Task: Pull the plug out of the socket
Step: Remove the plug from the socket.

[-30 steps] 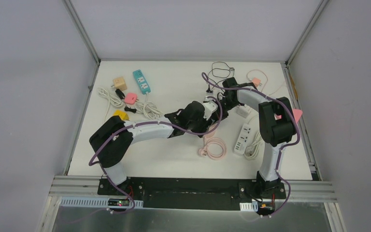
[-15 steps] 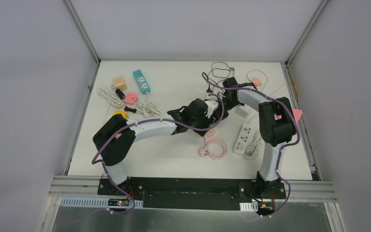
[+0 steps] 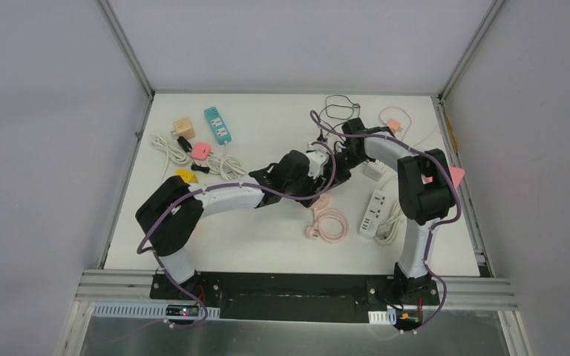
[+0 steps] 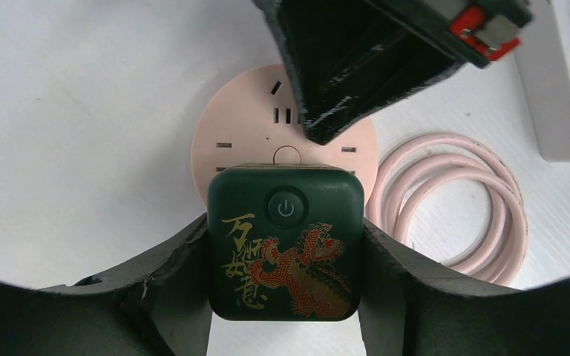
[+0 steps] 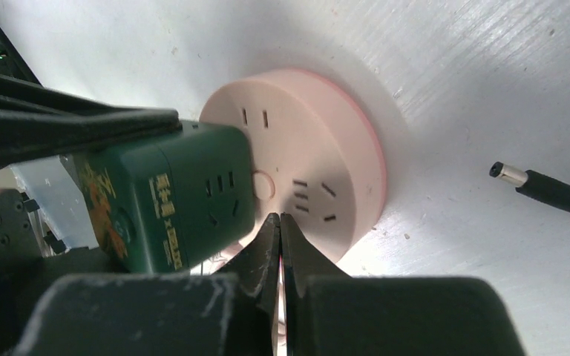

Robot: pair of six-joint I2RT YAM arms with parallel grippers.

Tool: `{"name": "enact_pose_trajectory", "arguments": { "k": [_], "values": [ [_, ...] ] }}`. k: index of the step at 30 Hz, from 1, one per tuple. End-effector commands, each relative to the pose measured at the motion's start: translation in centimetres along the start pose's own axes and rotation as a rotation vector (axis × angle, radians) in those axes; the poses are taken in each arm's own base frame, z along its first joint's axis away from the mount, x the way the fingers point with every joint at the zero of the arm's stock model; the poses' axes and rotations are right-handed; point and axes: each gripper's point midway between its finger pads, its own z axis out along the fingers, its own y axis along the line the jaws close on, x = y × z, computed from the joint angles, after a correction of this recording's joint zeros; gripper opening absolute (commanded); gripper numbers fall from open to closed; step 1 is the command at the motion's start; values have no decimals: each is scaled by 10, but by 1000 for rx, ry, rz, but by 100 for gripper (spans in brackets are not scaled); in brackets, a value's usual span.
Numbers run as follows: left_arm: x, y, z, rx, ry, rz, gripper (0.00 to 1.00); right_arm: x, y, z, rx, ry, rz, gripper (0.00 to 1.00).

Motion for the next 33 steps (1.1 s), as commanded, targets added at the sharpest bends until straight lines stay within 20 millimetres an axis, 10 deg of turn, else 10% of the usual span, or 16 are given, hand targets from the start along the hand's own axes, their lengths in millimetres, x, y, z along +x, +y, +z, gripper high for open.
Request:
{"name": "enact_pose_trajectory", "arguments": {
  "k": [1, 8, 17, 27, 33],
  "values": [
    [-21, 22, -5, -40, -78, -93, 0, 41, -50, 15, 185, 160, 7, 0],
    [-11, 14, -6, -225, -18, 256, 0, 41, -51, 15, 186, 162, 8, 0],
    [-22, 6, -5, -29, -69, -84, 0, 42, -51, 17, 182, 170, 12, 0],
    [-14, 5, -3, -242, -17, 319, 0, 42, -50, 18, 183, 173, 7, 0],
    [-16, -5, -2, -189, -15, 183, 0, 44, -52, 19, 184, 182, 10, 0]
  ]
}}
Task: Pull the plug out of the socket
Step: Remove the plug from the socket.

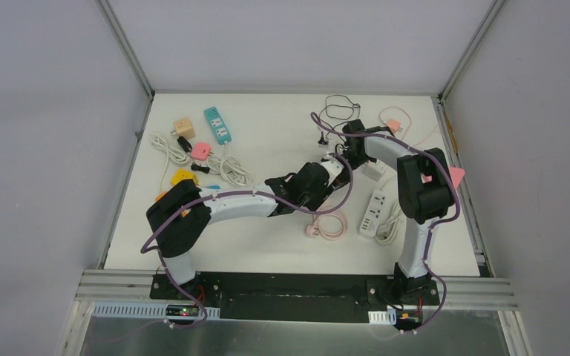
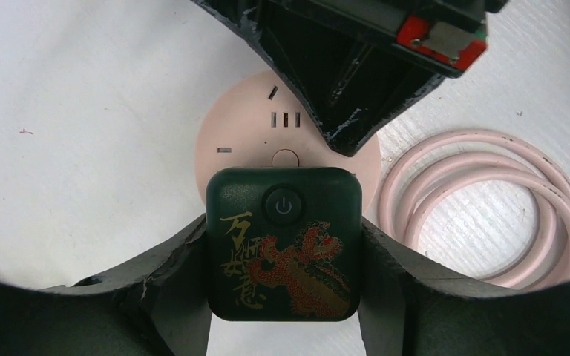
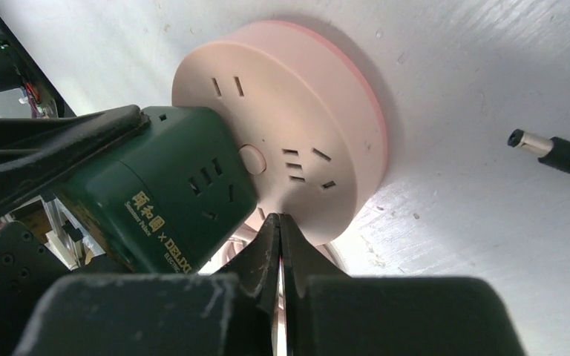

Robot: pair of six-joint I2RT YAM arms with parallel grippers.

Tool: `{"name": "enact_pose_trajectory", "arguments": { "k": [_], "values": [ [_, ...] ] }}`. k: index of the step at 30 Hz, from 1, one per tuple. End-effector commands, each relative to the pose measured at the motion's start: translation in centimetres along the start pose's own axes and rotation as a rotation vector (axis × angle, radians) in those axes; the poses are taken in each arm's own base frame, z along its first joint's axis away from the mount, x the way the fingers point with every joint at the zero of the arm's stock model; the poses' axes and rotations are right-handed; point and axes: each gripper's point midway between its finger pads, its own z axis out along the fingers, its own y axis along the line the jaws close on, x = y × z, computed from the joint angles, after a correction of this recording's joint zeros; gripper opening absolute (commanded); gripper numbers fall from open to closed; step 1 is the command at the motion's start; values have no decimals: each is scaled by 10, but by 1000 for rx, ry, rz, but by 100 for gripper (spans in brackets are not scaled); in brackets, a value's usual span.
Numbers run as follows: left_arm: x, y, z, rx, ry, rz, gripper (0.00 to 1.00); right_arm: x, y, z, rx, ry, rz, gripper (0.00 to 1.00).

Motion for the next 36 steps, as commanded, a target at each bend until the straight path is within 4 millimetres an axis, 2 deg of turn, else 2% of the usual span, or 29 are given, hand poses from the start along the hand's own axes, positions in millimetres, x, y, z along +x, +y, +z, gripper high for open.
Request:
{"name": "enact_pose_trajectory", "arguments": {
  "k": [1, 4, 6, 8, 14, 17, 21, 24, 27, 33, 36],
  "values": [
    [-7, 8, 0, 14, 7, -117, 0, 31, -54, 21, 191, 134, -23, 0],
    [-10, 6, -1, 95, -3, -256, 0, 31, -54, 20, 194, 132, -25, 0],
    [-9, 12, -3, 80, 1, -273, 0, 31, -54, 21, 192, 134, -24, 0],
    [-7, 16, -6, 55, 13, -244, 0, 31, -54, 21, 192, 135, -23, 0],
    [-2, 17, -9, -98, 13, 15, 0, 32, -55, 23, 194, 142, -25, 0],
    [-2, 15, -7, -107, 14, 10, 0, 33, -55, 23, 195, 145, -25, 0],
    [-13, 2, -8, 57, -40, -202, 0, 33, -55, 24, 193, 149, -23, 0],
    [-24, 6, -12, 152, -104, -358, 0, 33, -55, 24, 192, 150, -24, 0],
    [-21, 14, -13, 99, -79, -316, 0, 34, -55, 24, 191, 151, -23, 0],
    [-2, 22, -9, -84, 8, -85, 0, 33, -54, 24, 192, 151, -26, 0],
    [3, 26, -7, -132, 41, -49, 0, 33, -54, 24, 192, 151, -27, 0]
  ]
}}
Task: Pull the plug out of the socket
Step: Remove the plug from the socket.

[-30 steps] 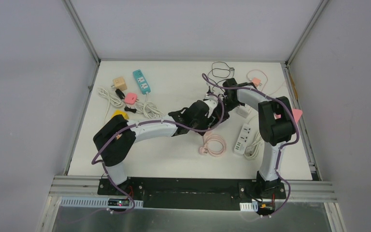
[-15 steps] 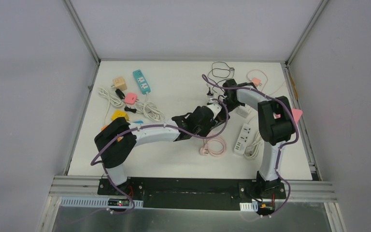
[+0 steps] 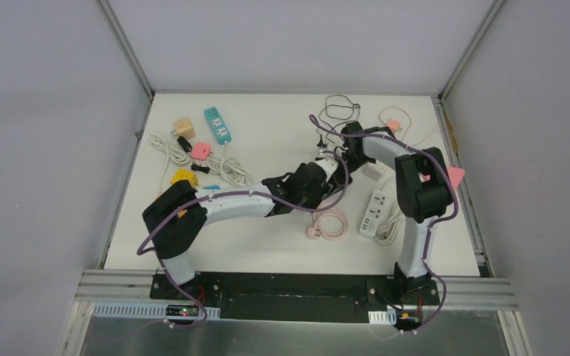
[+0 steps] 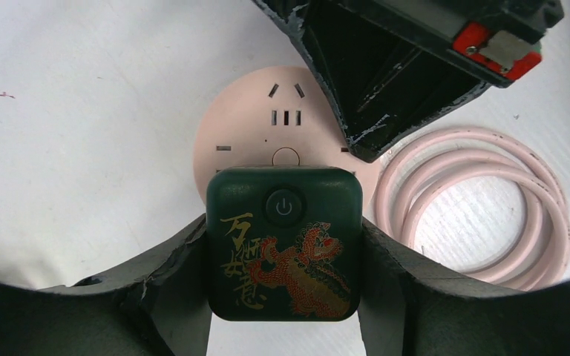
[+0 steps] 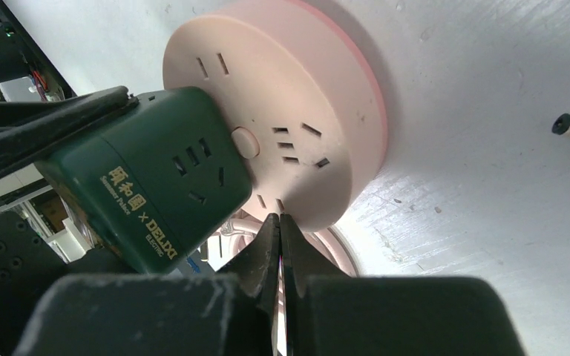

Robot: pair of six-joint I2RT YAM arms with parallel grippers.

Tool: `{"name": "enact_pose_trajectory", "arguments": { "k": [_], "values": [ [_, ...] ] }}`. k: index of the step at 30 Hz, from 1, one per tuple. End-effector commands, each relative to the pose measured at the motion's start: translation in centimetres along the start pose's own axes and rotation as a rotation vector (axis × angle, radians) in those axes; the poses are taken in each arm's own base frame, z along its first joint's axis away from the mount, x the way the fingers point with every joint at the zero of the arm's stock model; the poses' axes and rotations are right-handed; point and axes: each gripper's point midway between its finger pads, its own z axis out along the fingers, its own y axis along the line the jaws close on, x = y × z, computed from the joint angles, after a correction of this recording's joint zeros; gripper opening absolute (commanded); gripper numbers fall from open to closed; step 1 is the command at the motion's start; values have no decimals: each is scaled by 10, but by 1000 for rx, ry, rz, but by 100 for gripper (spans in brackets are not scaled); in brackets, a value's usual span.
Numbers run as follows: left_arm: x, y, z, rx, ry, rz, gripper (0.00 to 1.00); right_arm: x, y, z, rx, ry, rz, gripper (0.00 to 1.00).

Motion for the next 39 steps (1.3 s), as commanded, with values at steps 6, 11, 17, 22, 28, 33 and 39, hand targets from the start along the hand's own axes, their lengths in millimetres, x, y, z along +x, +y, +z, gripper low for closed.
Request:
{"name": "enact_pose_trajectory", "arguments": {
  "k": [6, 11, 17, 22, 28, 33, 39],
  "values": [
    [-17, 7, -3, -12, -14, -69, 0, 20, -61, 22, 217, 103, -55, 0],
    [-28, 10, -8, 27, -50, -143, 0, 20, -60, 22, 218, 104, -57, 0],
    [-20, 23, -11, -136, -1, 41, 0, 20, -60, 22, 218, 105, -59, 0],
    [-16, 24, -9, -184, 30, 97, 0, 20, -61, 23, 219, 107, -58, 0],
    [-21, 14, -11, -114, 17, 26, 0, 21, -61, 23, 218, 113, -57, 0],
    [-26, 15, -15, -70, -6, -45, 0, 20, -60, 23, 218, 109, -59, 0],
    [-27, 20, -18, -83, -17, -3, 0, 19, -59, 22, 215, 104, -62, 0]
  ]
}}
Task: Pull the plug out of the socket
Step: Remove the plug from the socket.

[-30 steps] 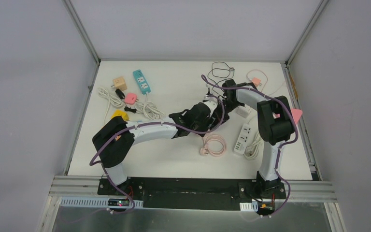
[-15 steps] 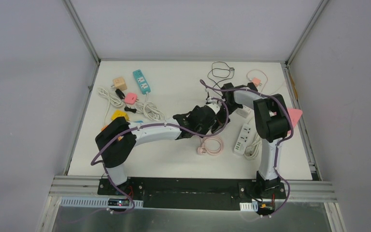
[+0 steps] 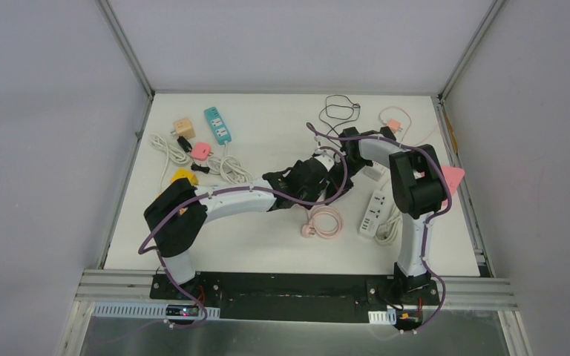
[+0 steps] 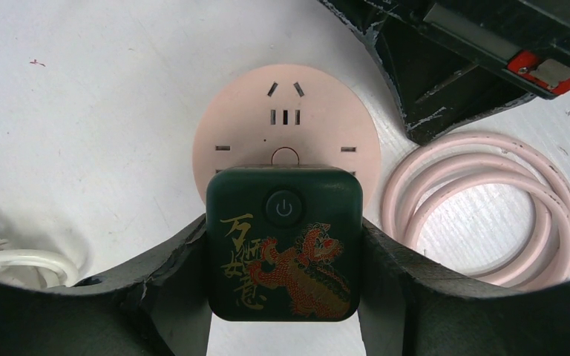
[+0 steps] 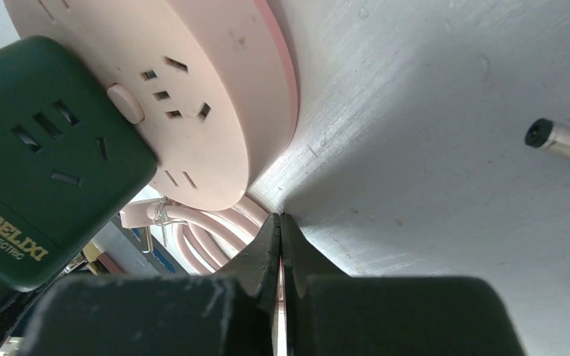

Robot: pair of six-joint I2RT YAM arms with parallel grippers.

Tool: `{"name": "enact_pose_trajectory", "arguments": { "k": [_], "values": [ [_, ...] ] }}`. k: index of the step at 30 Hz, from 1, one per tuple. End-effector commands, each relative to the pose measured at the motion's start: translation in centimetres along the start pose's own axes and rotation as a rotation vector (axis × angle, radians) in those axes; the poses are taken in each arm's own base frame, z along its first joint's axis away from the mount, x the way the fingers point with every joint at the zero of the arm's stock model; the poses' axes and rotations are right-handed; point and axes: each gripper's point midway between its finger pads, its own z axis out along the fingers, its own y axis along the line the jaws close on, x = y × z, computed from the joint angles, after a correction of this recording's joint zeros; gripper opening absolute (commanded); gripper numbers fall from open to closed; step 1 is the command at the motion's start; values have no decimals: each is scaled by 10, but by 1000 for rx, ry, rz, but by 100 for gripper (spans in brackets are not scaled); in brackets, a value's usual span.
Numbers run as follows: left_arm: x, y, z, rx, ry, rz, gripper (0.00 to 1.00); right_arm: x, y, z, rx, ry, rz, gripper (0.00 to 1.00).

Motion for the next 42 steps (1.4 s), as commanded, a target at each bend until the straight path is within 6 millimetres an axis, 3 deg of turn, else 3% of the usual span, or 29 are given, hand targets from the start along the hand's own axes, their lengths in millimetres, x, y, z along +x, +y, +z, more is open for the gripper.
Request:
{"name": "enact_pose_trajectory", "arguments": {
  "k": [1, 7, 11, 14, 17, 19, 22, 26, 30, 39, 42],
  "values": [
    [-29, 9, -17, -6, -96, -17, 0, 2, -35, 9, 153, 25, -73, 0],
    [-32, 6, -24, 51, -134, -43, 0, -7, -24, 2, 106, -26, -80, 0],
    [-21, 6, -21, 87, -118, -35, 0, -23, -9, -25, 13, -155, -86, 2],
    [-16, 4, -22, 135, -139, -45, 0, -34, 7, -48, -82, -262, -105, 3],
    [-20, -4, -22, 201, -168, -44, 0, -40, 38, -63, -252, -343, -132, 4],
    [-21, -11, -22, 240, -175, -31, 0, -46, 56, -70, -343, -390, -143, 5],
    [-23, -20, -19, 285, -184, -24, 0, -55, 65, -67, -366, -431, -124, 5],
    [-28, -33, -17, 348, -208, -24, 0, -61, 62, -51, -329, -423, -66, 4],
    [-32, -37, -16, 370, -222, -22, 0, -58, 46, -29, -256, -374, -13, 3],
    [-35, -4, -9, 164, -218, 8, 0, -27, 17, 4, -107, -167, -14, 0],
    [-38, -11, -12, 192, -225, 25, 0, -23, 4, 10, -35, -136, -3, 0]
  ]
}}
